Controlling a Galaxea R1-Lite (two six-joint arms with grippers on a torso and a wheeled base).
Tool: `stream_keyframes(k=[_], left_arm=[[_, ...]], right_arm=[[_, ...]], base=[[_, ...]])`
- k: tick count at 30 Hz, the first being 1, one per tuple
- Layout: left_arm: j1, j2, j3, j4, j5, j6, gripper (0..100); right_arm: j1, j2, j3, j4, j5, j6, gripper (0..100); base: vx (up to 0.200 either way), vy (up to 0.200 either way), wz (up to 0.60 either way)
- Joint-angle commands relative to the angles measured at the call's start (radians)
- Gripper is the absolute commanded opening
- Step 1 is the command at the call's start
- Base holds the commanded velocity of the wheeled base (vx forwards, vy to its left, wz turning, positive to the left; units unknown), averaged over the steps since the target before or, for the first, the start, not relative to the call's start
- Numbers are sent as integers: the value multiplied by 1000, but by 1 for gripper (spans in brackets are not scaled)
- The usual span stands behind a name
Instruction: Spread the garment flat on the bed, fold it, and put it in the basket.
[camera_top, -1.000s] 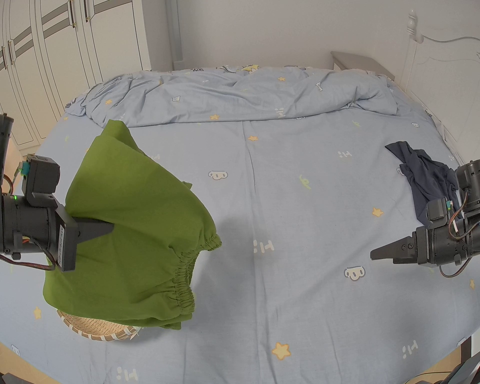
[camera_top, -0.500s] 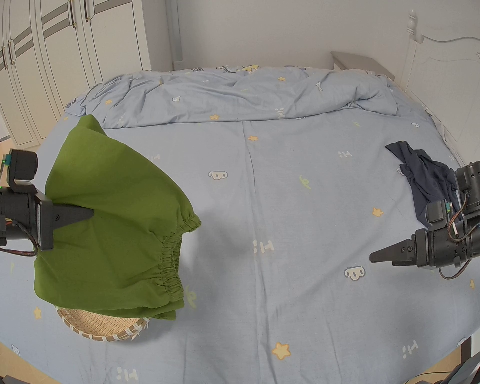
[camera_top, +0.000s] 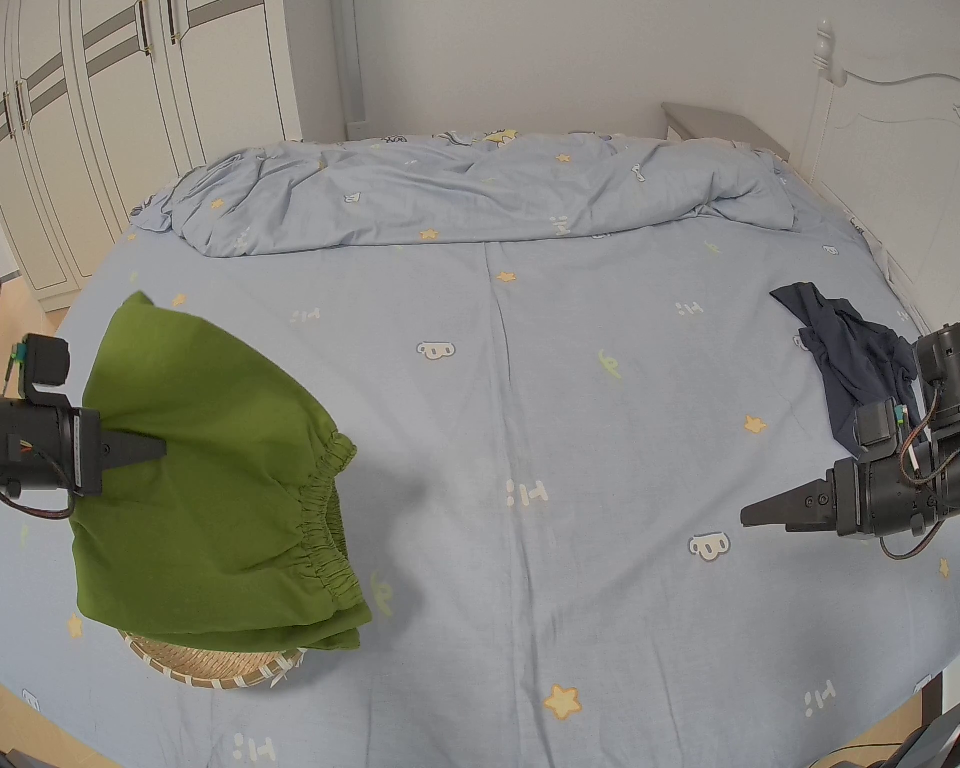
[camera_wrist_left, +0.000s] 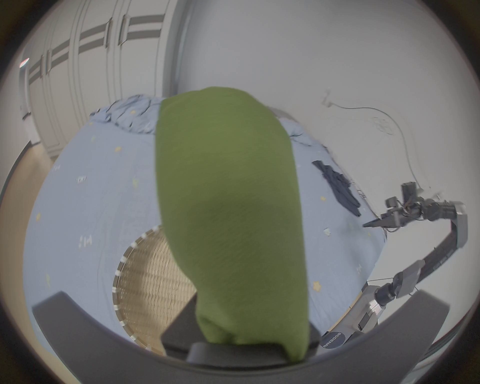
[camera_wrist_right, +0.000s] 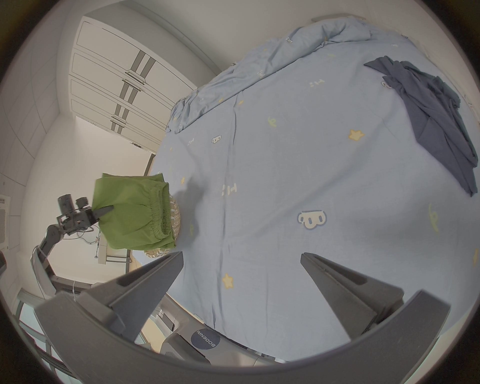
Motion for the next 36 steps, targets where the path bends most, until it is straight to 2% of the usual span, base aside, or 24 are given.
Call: stream_keyframes(k=[1,3,7,8,12,14,18,26,27,31,36], left_arm=[[190,279,54,-52,-37,31,0],[227,357,56,-107,-43,33,0],[243,403,59,-134,-40,36,0],[256,449,57,-159,-30,41,0],[259,509,57,-193,-1,50,0],[261,561,57,-214,48,48,0],[263,595,54,-223,75,48,0],[259,578,60,-220,78,50,0],[259,578,60,-220,78,50,100],[250,527,66,-214,83,48,100],[241,355,99,-211,85,48,100]], right_arm=[[21,-7,12,-1,1,1,100],[35,-12,14,-1,-7,2,100],[38,-16,15,-1,-30,1,100],[56,-19,15,-1,-52,2,100],[66,-18,18,-1,-55,4,100],[75,-18,24,-1,-56,4,100],[78,-19,23,-1,-56,4,100],[79,-19,24,-1,-56,4,100],[79,-19,24,-1,-56,4,100],[79,-21,24,-1,-56,4,100],[78,-19,23,-1,-56,4,100]], base=[[0,0,0],[0,0,0],[0,0,0],[0,0,0],[0,0,0],[0,0,0],[0,0,0],[0,0,0],[0,0,0],[0,0,0],[0,0,0]])
